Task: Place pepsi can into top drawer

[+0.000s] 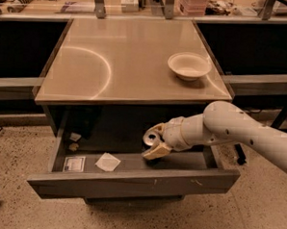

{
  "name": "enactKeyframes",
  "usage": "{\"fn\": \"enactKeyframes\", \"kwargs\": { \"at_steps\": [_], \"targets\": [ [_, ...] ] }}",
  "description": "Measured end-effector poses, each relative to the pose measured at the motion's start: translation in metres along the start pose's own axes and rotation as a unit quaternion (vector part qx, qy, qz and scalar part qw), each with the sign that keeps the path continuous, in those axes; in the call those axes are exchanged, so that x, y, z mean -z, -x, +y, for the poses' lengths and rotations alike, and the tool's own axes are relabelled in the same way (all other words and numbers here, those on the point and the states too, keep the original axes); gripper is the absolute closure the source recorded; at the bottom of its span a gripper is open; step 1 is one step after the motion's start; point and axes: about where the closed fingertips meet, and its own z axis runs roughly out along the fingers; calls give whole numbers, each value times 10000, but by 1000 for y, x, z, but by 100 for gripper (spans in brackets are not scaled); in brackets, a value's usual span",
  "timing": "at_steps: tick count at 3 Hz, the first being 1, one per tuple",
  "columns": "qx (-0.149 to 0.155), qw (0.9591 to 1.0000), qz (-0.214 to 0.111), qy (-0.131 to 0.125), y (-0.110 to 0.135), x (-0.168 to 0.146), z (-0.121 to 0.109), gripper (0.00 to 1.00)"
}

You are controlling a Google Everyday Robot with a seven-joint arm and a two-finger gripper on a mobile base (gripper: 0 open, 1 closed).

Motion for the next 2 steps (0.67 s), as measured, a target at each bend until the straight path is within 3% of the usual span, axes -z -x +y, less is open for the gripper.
{"fn": "enactKeyframes", "kwargs": {
  "at_steps": [1,2],
  "targets": [
    [-107,9999,-58,-63,-11,-12,-6,100],
    [-108,9999,-59,-62,-12,-12,-6,81]
  ]
}}
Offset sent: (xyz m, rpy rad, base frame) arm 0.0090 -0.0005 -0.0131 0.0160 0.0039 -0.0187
